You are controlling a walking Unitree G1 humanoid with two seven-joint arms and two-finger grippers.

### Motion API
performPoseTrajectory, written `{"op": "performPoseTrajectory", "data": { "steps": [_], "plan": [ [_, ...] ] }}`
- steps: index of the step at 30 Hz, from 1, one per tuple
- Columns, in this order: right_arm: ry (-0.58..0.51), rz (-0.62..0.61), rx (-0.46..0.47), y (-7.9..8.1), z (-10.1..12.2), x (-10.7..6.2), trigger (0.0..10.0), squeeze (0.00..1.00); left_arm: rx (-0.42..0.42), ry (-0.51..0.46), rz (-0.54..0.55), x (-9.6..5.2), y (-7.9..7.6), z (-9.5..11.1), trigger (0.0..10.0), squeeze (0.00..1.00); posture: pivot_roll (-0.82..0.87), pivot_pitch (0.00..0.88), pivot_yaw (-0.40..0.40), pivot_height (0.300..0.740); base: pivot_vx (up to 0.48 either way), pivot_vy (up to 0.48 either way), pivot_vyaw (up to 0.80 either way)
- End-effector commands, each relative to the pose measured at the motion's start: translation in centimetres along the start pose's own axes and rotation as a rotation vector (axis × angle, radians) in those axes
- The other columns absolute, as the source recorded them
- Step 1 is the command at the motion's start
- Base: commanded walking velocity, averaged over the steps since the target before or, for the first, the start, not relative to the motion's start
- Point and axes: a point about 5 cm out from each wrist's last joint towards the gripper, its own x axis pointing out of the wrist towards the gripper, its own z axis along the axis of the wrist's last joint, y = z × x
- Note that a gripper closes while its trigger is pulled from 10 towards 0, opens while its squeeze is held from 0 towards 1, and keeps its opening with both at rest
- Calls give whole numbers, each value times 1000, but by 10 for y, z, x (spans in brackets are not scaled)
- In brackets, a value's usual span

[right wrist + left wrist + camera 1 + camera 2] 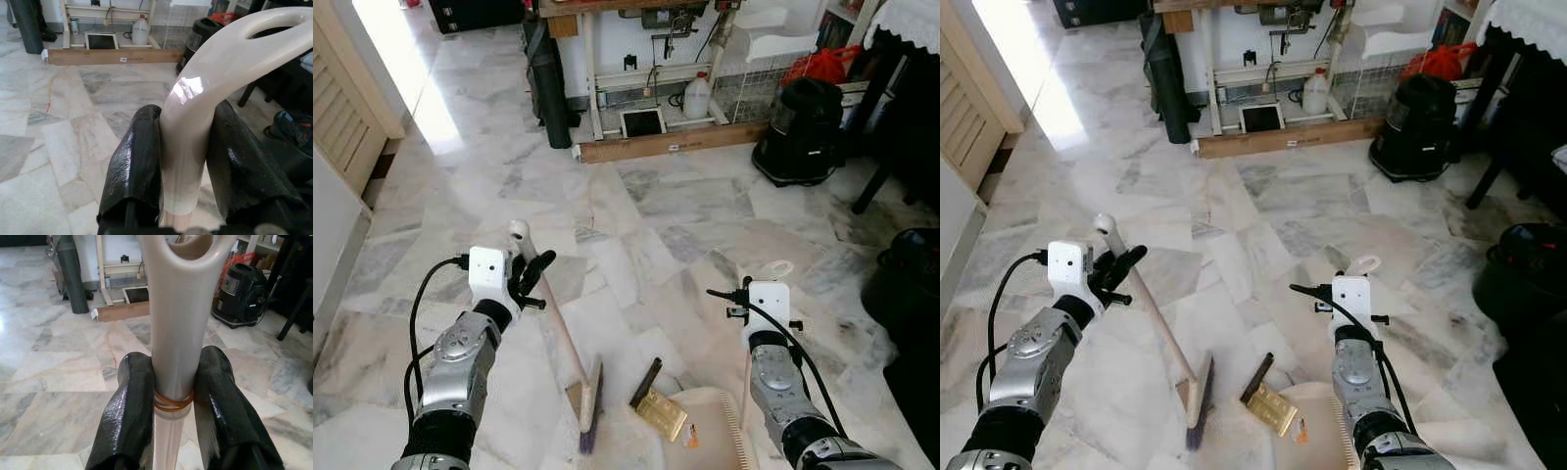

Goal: Sweep floor

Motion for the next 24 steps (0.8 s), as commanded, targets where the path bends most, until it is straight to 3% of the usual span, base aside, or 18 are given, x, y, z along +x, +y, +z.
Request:
{"op": "performPoseTrajectory", "data": {
  "steps": [1,10,24],
  "plan": [
    [56,4,-25,-1,-12,-6,10000,0,39,-28,11,2,3,6,10000,0,-52,31,74,740,0,0,0],
    [50,-10,-10,-2,-9,-4,10000,0,80,-12,34,3,6,0,10000,0,2,70,86,740,0,0,0],
    [47,-4,-9,-3,-10,-4,10000,0,61,-7,63,2,9,-4,10000,0,9,74,69,740,0,0,0]
  ]
}}
